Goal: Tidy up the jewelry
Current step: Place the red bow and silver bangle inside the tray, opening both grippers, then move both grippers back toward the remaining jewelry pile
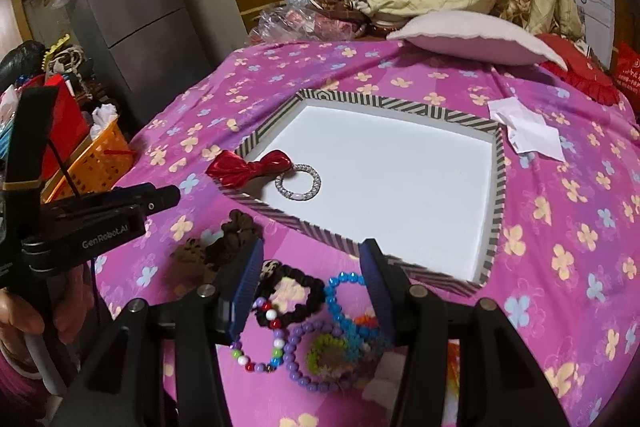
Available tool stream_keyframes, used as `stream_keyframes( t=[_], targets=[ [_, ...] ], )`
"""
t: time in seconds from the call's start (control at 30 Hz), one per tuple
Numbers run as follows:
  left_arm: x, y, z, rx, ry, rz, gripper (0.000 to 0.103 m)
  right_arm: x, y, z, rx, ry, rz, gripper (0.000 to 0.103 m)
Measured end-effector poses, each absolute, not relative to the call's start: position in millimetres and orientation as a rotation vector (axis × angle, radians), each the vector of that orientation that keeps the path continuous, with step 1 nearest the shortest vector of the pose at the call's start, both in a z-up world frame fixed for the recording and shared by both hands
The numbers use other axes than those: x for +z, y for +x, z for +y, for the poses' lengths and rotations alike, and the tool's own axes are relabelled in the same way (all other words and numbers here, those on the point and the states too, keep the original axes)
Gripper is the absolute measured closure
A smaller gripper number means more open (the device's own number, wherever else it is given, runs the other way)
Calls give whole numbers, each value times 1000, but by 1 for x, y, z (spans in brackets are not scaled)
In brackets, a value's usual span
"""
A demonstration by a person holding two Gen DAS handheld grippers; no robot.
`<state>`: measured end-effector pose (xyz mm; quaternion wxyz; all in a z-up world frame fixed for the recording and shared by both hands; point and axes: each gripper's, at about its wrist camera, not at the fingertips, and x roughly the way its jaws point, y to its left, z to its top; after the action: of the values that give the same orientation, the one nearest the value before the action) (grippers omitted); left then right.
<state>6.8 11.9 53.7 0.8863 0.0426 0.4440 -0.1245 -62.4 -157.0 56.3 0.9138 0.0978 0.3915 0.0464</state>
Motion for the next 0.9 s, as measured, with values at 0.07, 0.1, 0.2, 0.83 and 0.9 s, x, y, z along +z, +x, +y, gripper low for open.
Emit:
stream_keyframes(
  t=[0.07,0.1,0.2,0.83,0.9],
  targets=[
    [55,-1,13,-259,83,920,47,60,-71,-158,96,203,791,50],
    [56,-4,13,-262,78,920,47,61,-77,-158,99,205,785,49],
    [59,-13,14,-265,76,909,47,63,-88,-160,97,209,775,45],
    [70,-52,4,-296,106,873,47,68,-126,-170,81,223,773,44],
    [71,-55,2,-298,110,870,47,69,-127,-169,78,218,769,44]
  ],
)
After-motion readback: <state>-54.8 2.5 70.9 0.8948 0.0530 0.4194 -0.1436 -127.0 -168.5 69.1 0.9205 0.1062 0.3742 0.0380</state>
